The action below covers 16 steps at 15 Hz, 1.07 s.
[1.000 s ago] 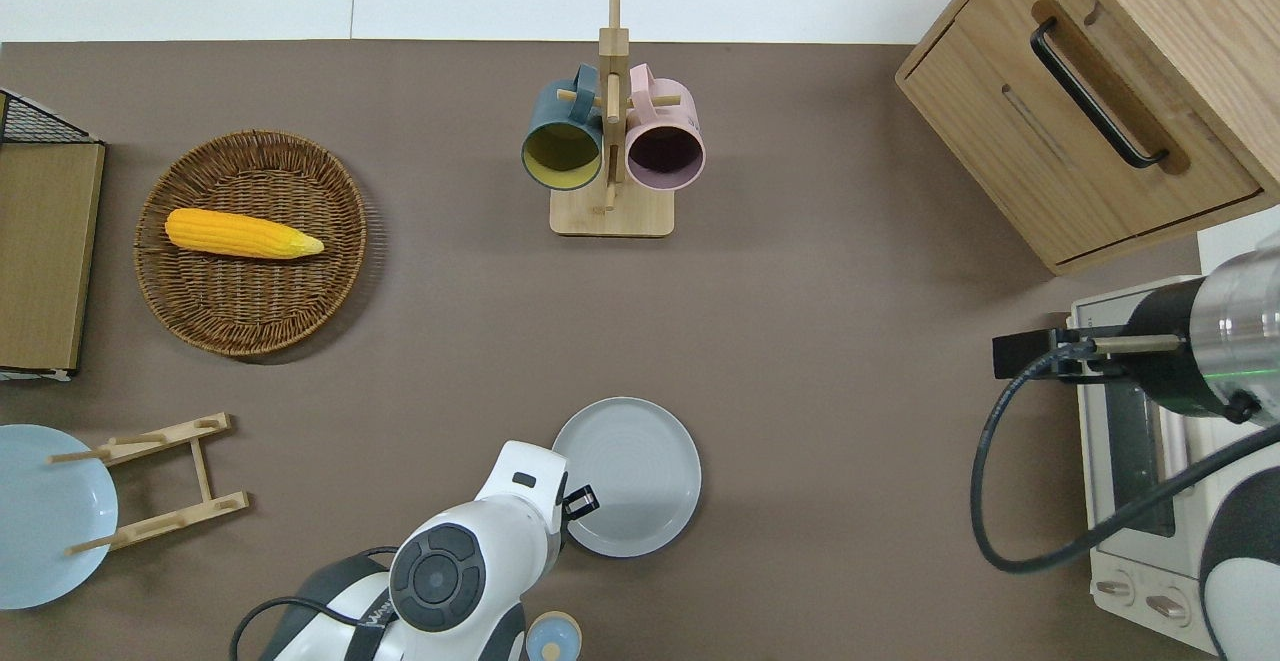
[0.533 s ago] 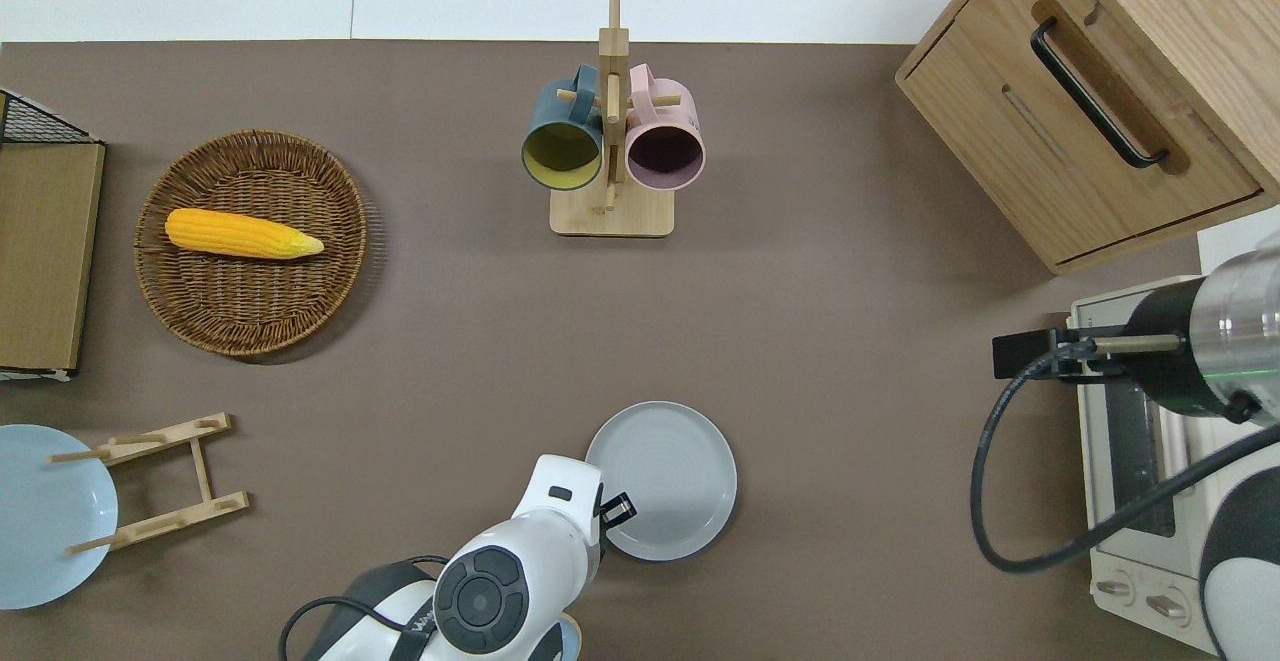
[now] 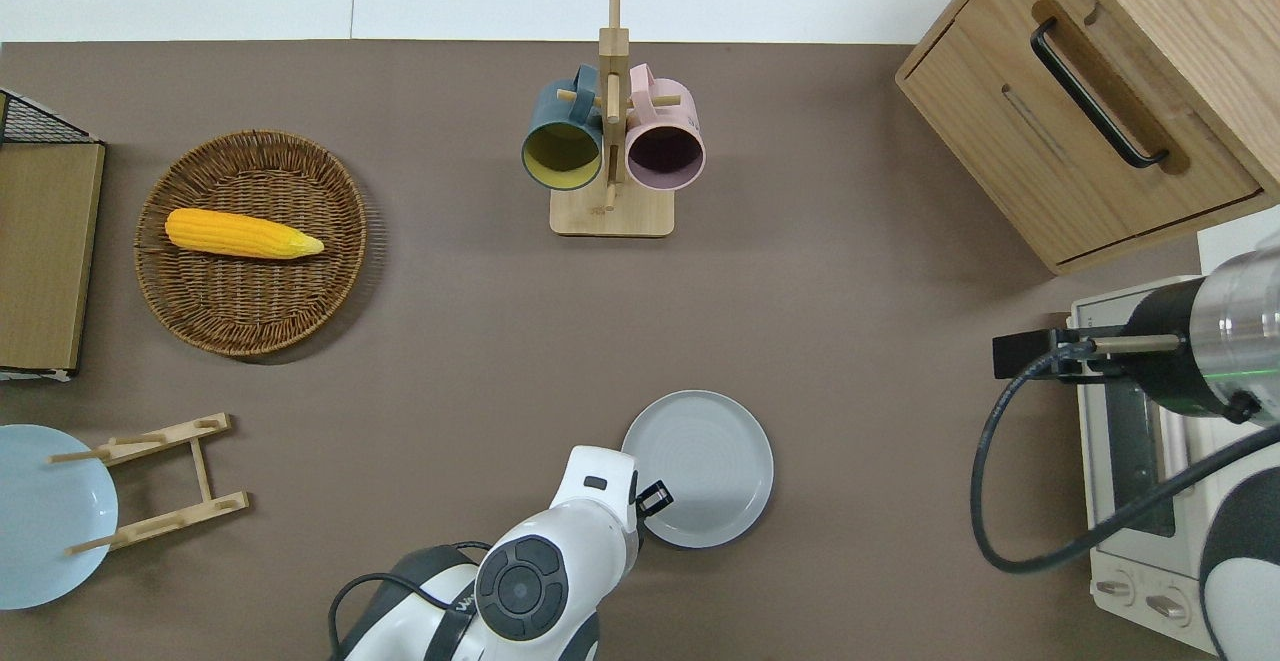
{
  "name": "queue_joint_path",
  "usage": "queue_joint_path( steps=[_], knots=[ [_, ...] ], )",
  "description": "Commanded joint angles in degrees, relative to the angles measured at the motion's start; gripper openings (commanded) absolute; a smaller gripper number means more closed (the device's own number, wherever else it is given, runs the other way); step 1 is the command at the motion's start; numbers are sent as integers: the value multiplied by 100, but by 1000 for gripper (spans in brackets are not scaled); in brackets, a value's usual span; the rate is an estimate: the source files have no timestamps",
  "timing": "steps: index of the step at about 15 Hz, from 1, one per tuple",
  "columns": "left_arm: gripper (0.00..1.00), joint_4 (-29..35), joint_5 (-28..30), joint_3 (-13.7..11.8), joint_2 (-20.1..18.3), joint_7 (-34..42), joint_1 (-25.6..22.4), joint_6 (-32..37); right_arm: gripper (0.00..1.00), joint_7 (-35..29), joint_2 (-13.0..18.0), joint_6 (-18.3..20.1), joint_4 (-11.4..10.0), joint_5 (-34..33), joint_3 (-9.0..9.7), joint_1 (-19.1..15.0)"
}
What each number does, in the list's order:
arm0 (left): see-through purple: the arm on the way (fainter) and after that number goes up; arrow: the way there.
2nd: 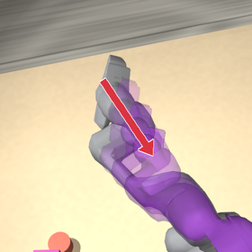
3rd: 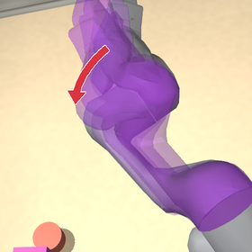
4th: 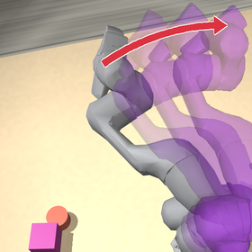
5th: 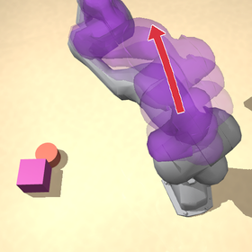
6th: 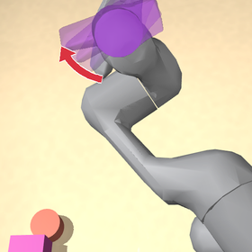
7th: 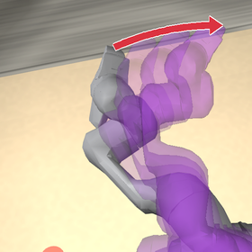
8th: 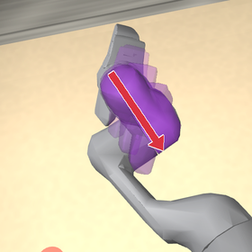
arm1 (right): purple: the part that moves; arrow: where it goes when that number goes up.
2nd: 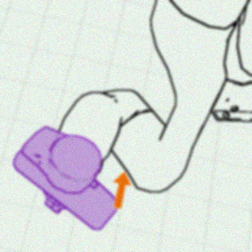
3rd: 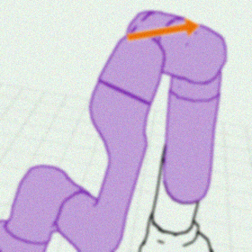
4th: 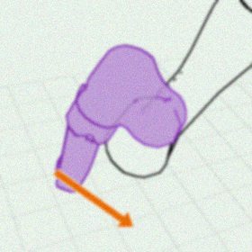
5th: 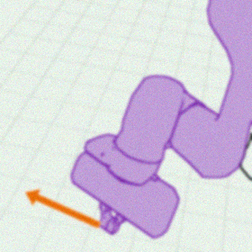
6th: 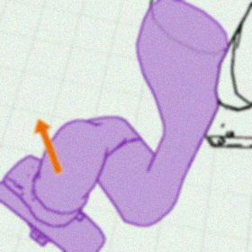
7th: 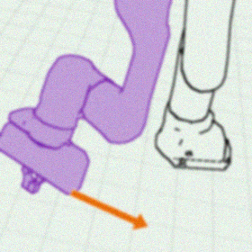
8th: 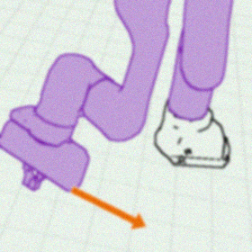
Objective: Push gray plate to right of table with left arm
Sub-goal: 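Keep pushing the gray plate with the left gripper toward the toaster oven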
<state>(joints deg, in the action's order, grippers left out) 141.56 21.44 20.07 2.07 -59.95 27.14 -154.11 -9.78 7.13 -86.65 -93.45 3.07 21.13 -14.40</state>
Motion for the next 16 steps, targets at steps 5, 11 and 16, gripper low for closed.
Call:
queue_joint_path(
  steps=[5,11,16],
  knots=[
    [0,-647,45,-565,733,1,731,-268,996,-59,157,-1,-156,123,85,-142],
    [3,-937,18,-645,892,124,828,-260,996,-59,157,-1,-156,123,85,-142],
    [595,-920,27,-697,927,614,697,-190,996,-59,157,-1,-156,123,85,-142]
  ],
)
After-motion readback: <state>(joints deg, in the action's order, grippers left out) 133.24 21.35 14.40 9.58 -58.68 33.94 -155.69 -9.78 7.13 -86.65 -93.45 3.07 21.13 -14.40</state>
